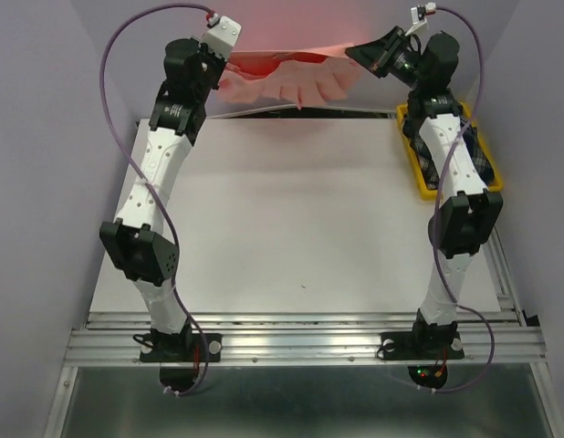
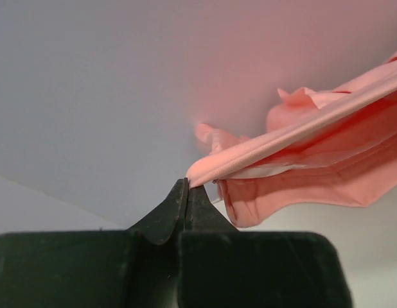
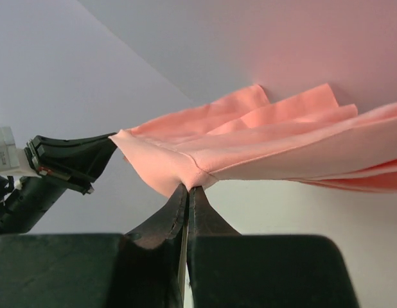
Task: Fold and stack the skirts
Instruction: Flatten the skirt out
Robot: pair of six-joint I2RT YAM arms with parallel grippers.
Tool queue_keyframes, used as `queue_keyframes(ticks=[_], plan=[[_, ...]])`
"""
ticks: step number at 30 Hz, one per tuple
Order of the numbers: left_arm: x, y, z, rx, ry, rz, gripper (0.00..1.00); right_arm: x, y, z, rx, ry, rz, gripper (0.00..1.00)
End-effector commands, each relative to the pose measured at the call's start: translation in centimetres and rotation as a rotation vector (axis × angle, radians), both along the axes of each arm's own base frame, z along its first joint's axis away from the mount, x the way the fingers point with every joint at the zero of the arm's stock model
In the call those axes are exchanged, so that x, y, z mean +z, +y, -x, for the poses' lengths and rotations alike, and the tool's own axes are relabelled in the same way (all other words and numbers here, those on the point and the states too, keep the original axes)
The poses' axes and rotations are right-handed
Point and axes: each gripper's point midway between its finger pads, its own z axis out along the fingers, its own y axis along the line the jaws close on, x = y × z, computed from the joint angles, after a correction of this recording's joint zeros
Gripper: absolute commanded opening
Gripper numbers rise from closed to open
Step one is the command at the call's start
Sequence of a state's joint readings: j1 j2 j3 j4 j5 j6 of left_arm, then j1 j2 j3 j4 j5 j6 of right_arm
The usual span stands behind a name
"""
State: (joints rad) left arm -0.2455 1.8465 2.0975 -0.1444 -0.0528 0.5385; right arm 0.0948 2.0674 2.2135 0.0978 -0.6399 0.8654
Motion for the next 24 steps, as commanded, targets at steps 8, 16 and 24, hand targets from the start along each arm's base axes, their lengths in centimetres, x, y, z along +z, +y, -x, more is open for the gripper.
queue_keyframes(ticks=[8,16,24], plan=[[-22.1,2.0,13.5,-0.179,0.427,-0.286,0.00,-27.7,-3.0,8.0,0.129,0.580,0.244,0.01],[-29.8,-0.1,26.0,-0.513,0.769,-0.331,0.62,-37.0,-3.9,20.1,0.317,0.904,0.414,0.60],[-24.1,-0.4,26.8,-0.452,0.671,-0.201,0.75,-31.4,-5.4,18.0,0.234,0.757,0.552,0.85]])
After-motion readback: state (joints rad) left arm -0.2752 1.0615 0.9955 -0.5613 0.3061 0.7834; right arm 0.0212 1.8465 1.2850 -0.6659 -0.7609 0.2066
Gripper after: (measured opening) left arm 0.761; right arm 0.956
